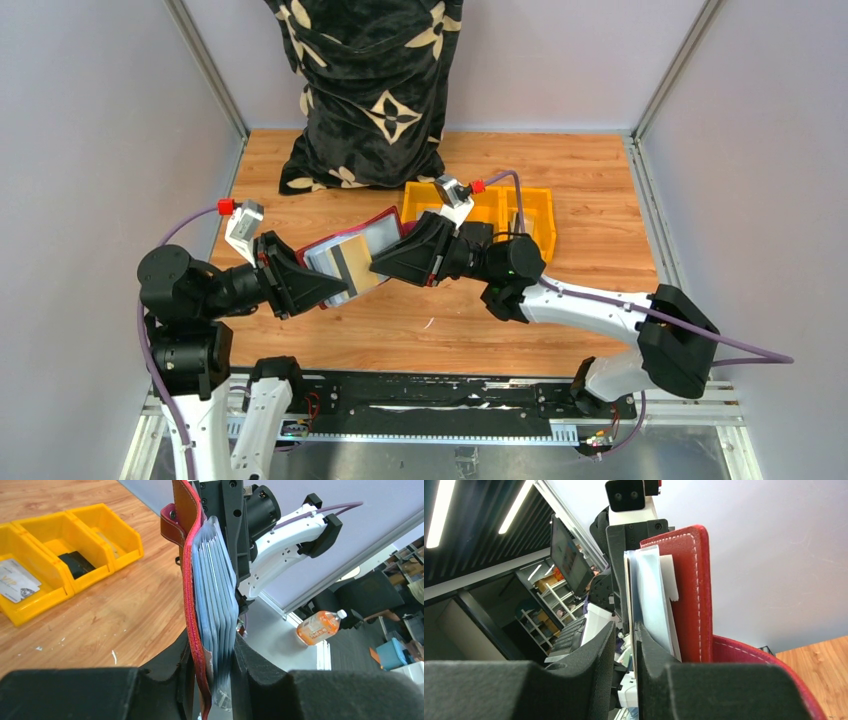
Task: Take the credit cards out of the card holder
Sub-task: Remove the credit card from the card holder.
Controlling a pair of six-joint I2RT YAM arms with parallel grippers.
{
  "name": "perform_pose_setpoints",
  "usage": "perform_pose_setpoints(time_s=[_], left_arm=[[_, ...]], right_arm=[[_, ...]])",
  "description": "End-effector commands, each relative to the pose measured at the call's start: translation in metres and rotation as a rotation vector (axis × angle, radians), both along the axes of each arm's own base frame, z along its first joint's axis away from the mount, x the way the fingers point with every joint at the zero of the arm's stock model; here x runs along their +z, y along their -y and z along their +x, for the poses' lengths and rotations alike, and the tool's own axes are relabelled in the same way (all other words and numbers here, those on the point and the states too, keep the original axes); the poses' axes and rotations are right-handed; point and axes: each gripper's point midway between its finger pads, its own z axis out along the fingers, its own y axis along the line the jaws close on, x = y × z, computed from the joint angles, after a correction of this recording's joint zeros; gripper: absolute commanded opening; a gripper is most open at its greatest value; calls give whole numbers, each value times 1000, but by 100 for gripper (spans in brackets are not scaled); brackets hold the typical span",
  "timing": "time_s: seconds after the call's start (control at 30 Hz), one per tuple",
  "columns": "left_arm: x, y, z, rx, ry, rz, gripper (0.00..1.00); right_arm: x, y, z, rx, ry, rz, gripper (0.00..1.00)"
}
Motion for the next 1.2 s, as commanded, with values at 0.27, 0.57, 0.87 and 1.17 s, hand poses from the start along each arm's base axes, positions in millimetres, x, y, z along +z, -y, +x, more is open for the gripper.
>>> perform_pose_setpoints(time_s=[0.27,0.57,0.87,1.17], left_arm=[[7,0,-1,3,31,-4,18],[7,1,-4,-9,29,-2,27],[7,1,-4,-8,28,1,29],[6,-1,1,18,27,6,2]], right_arm=[[5,9,-18,68,74,11,0],[3,24,-1,-2,47,-3,0],[-3,15,-3,28,34,-48,0],[-7,7,-11,57,49,-62,46]])
